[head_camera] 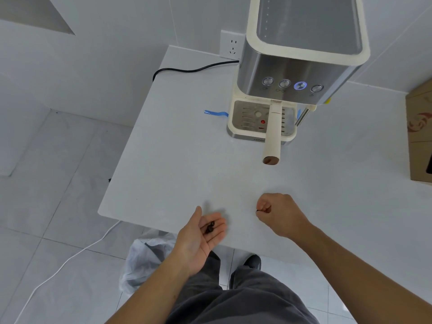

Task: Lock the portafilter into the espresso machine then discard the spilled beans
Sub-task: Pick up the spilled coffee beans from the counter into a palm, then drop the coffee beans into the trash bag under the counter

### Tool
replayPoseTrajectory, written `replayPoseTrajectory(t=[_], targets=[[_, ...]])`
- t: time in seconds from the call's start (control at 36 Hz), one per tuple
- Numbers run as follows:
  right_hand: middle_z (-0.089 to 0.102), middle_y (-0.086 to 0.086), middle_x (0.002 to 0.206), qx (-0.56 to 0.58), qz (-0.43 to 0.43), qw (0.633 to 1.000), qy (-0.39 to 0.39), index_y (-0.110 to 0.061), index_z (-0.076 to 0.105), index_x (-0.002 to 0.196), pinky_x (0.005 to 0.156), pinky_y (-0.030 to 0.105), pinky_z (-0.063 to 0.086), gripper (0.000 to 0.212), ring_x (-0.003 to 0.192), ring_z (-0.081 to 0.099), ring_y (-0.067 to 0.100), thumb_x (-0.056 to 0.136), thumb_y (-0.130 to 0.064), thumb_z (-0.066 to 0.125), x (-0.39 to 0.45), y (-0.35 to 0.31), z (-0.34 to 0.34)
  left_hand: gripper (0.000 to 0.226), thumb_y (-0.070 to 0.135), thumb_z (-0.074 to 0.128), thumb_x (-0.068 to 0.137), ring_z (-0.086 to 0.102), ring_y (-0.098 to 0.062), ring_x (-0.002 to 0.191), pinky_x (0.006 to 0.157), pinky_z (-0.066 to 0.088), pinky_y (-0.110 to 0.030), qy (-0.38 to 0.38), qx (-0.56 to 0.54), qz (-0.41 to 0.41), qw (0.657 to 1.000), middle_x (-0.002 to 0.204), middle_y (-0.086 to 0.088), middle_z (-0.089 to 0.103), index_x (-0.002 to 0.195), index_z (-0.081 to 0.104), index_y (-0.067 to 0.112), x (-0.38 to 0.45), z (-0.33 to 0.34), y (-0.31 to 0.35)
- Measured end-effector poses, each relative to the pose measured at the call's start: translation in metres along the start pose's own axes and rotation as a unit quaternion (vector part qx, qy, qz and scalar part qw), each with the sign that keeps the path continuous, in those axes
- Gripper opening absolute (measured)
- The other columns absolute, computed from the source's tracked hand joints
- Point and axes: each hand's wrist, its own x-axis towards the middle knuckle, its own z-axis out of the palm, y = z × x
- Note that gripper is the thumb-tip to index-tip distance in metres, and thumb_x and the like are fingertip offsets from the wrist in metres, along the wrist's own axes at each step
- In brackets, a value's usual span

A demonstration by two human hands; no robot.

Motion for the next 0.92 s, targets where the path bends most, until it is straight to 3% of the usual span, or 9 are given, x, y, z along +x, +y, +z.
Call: replayPoseTrajectory(t=[0.14, 0.28, 0.39, 0.61, 0.81, 0.92], targets=[[0.068, -0.005, 0.084, 0.064, 0.012, 0.998, 0.022, -0.024, 0.066, 0.081, 0.07, 0.023, 0.055, 0.012, 0.079, 0.066, 0.015, 0.083, -0.012, 0.066, -0.006, -0.003, 0.003, 0.054, 0.042, 0.043, 0.1, 0.073, -0.025, 0.082, 0.069, 0.06, -0.032, -0.002, 0.017, 0.008, 1.0, 0.096, -0.018, 0.072, 0.104, 0.07, -0.004, 0.002, -0.007, 0.008], [0.066, -0.01, 0.079, 0.09, -0.006, 0.996, 0.028, -0.028, 0.064, 0.076, 0.062, 0.01, 0.046, 0.018, 0.072, 0.063, 0.006, 0.082, -0.011, 0.067, -0.013, -0.001, 0.004, 0.051, 0.039, 0.042, 0.101, 0.068, -0.026, 0.085, 0.083, 0.055, -0.036, -0.009, 0.016, 0.028, 0.999, 0.094, -0.018, 0.068, 0.106, 0.068, -0.005, -0.002, -0.005, 0.007], [0.067, -0.009, 0.078, 0.109, -0.028, 0.993, 0.021, -0.027, 0.066, 0.075, 0.057, 0.007, 0.046, 0.018, 0.068, 0.061, 0.003, 0.081, -0.01, 0.068, -0.02, 0.001, 0.003, 0.05, 0.039, 0.042, 0.102, 0.068, -0.024, 0.084, 0.073, 0.06, -0.032, 0.001, -0.012, 0.041, 0.999, 0.092, -0.016, 0.067, 0.107, 0.067, -0.004, -0.014, -0.009, -0.006], [0.07, -0.003, 0.076, 0.094, -0.072, 0.992, -0.046, -0.018, 0.07, 0.079, 0.067, 0.033, 0.058, 0.009, 0.069, 0.066, 0.015, 0.081, -0.009, 0.068, -0.03, -0.005, 0.012, 0.047, 0.035, 0.043, 0.103, 0.067, -0.026, 0.094, 0.077, 0.06, -0.034, 0.069, -0.127, 0.087, 0.986, 0.098, -0.019, 0.069, 0.104, 0.067, -0.006, -0.044, -0.046, -0.052], [0.069, -0.004, 0.073, 0.06, -0.123, 0.984, -0.113, -0.018, 0.07, 0.079, 0.063, 0.026, 0.054, 0.01, 0.065, 0.065, 0.013, 0.082, -0.009, 0.068, -0.042, -0.041, 0.047, 0.046, 0.035, 0.045, 0.102, 0.068, -0.027, 0.093, 0.079, 0.058, -0.034, 0.123, -0.229, 0.139, 0.956, 0.101, -0.018, 0.067, 0.108, 0.065, -0.006, -0.078, -0.095, -0.079], [0.07, -0.001, 0.07, 0.039, -0.146, 0.98, -0.134, -0.019, 0.069, 0.077, 0.064, 0.03, 0.055, 0.011, 0.064, 0.067, 0.016, 0.081, -0.009, 0.068, -0.046, -0.06, 0.069, 0.044, 0.035, 0.045, 0.102, 0.069, -0.025, 0.092, 0.073, 0.061, -0.031, 0.138, -0.259, 0.147, 0.945, 0.099, -0.016, 0.069, 0.104, 0.067, -0.003, -0.093, -0.117, -0.089]])
